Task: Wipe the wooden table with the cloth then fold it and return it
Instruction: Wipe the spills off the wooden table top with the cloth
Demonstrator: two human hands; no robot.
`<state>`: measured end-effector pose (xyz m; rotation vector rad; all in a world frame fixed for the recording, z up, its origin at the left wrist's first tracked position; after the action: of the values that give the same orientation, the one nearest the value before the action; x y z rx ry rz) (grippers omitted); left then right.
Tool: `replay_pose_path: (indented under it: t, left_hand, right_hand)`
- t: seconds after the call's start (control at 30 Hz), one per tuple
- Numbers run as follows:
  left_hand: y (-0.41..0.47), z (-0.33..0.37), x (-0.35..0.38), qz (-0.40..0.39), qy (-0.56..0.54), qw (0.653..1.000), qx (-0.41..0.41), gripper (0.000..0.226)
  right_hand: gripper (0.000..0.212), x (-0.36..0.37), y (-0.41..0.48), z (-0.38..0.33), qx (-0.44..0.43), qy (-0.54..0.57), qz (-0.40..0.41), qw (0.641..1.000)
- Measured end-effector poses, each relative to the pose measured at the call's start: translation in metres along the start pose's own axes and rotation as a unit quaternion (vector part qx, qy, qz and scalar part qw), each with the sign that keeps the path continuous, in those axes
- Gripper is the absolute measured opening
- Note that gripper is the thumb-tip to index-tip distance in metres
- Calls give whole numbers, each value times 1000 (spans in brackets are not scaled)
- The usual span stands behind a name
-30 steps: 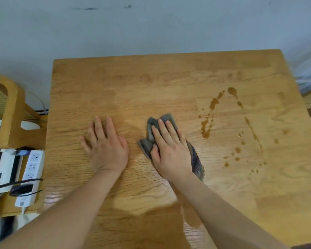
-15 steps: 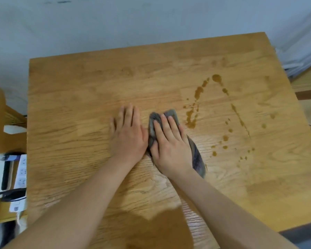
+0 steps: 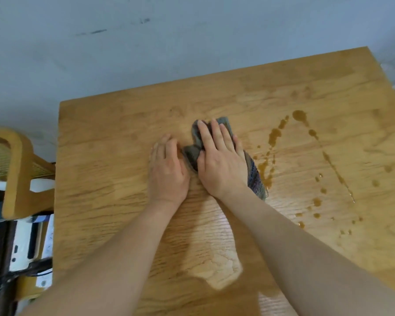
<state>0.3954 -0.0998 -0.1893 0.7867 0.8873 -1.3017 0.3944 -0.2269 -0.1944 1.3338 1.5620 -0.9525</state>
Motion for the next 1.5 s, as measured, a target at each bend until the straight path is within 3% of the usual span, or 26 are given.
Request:
replay_pose_path:
  t: [0.13,0.33,0.43,0.53,0.63,0.73,0.87,0.97,1.1,1.17,1.4,1.5]
  left_hand:
    - [3,0,4,-10,16,1000,-10,36]
    - [4,0,7,-12,46,998,-34,39]
    - [4,-1,6,-20,58,998,-33,38]
    - [3,-2,7,-33,68,997,-24,40]
    - [3,-2,7,-45,77,996,-27,42]
    - [3,-1,8,-55,86,994,-36,44]
    - [1,0,7,-26,87,995,-29,46]
    - [3,0,7,-22,81,996,-25,41]
    - [4,-1,9,-32,90,995,-23,41]
    - [4,-2,9,-35,94,995,-28,42]
    - [1,-1,6,-30,84,996,-22,44]
    - [4,-2,7,-31,78,996,-23,41]
  right_hand:
    - [56,0,60,2,-4,-4,-9,1000]
    - [49,13,119,-34,-112,6,-26,993]
    - [45,7,125,-20,-166,-4,0,986]
    - [46,-11,137,37,-79,-18,84,993]
    - [50,-20,144,70,44,-40,86,995]
    - [57,-14,137,47,76,-40,78,993]
    - [59,7,97,-10,-92,-18,12,996]
    - [56,-3,101,14,-157,-39,17,987]
    - [58,-19,137,65,24,-57,56,997]
    - [58,-15,144,54,62,-53,58,995]
    - [54,1,88,3,-138,-25,5,990]
    - [55,-11,98,29,-105,-59,26,992]
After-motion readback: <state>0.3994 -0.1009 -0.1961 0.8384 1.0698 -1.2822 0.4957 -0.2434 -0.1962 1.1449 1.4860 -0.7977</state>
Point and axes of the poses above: each hand's wrist, its own y-axis towards the middle knuckle, its own x-axis out of the palm, z = x × y, the point moved 4 cm from there along y, towards the middle knuckle, and after that the axes turned 9 degrees about -x, right-handed, at the moved point
